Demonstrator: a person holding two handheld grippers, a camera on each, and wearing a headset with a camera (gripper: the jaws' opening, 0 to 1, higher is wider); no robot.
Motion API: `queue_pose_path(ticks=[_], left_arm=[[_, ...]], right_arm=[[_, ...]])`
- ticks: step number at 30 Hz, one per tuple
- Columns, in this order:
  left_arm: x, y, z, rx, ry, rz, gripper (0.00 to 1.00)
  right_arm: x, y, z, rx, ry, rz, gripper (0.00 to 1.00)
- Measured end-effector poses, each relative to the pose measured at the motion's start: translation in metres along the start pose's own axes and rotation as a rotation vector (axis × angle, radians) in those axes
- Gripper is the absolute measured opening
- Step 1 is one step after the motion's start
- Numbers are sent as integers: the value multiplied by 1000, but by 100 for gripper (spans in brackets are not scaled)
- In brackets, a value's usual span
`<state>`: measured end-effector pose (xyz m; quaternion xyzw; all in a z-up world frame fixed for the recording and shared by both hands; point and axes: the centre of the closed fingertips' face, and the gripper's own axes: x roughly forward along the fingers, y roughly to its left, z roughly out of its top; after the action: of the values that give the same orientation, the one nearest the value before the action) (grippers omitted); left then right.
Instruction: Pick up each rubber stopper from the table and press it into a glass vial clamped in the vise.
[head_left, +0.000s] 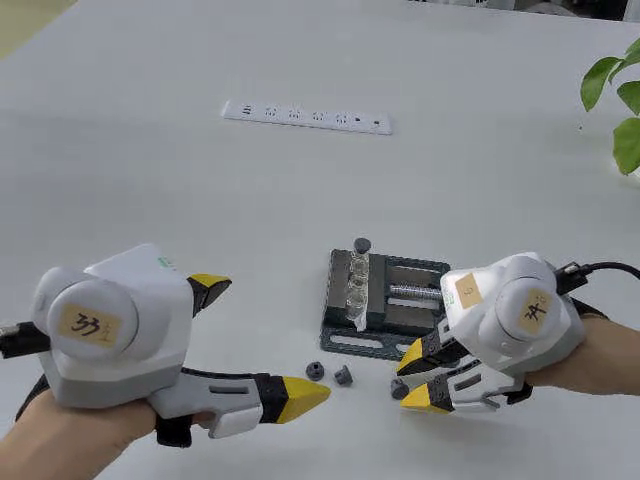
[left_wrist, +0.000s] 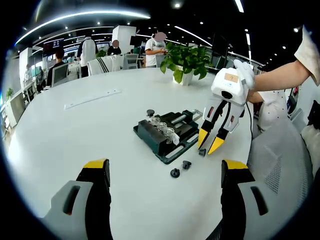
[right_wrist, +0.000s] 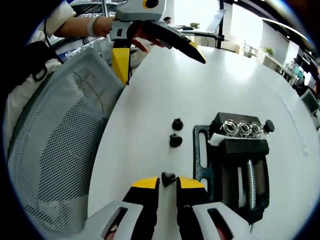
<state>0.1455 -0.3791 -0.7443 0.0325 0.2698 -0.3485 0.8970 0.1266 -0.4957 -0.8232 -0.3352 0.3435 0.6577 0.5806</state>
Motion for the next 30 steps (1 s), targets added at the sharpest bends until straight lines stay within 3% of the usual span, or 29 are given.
queue_pose_path(ticks=[11,16,19,21,26,30], left_arm=[[-2,-1,-5,-1,5,-2,91],[-1,-3,-5,2,4,-8,91],[1,-8,-5,8,2,-14,91],[1,-9,-4,9,1,-19,91],[5,-15,-1,20,-4,-35,89],[8,-19,2,30,-18,-47,88]], right_arm=[[1,-2,0,13,1,8,6],[1,-3,-2,77,-9,-4,5],[-2,-6,1,206,-55,-16,5],[-6,-6,-1,268,-57,-21,5],[-21,-9,6,481,-145,-39,4],[-36,-10,19,687,-275,-23,4]])
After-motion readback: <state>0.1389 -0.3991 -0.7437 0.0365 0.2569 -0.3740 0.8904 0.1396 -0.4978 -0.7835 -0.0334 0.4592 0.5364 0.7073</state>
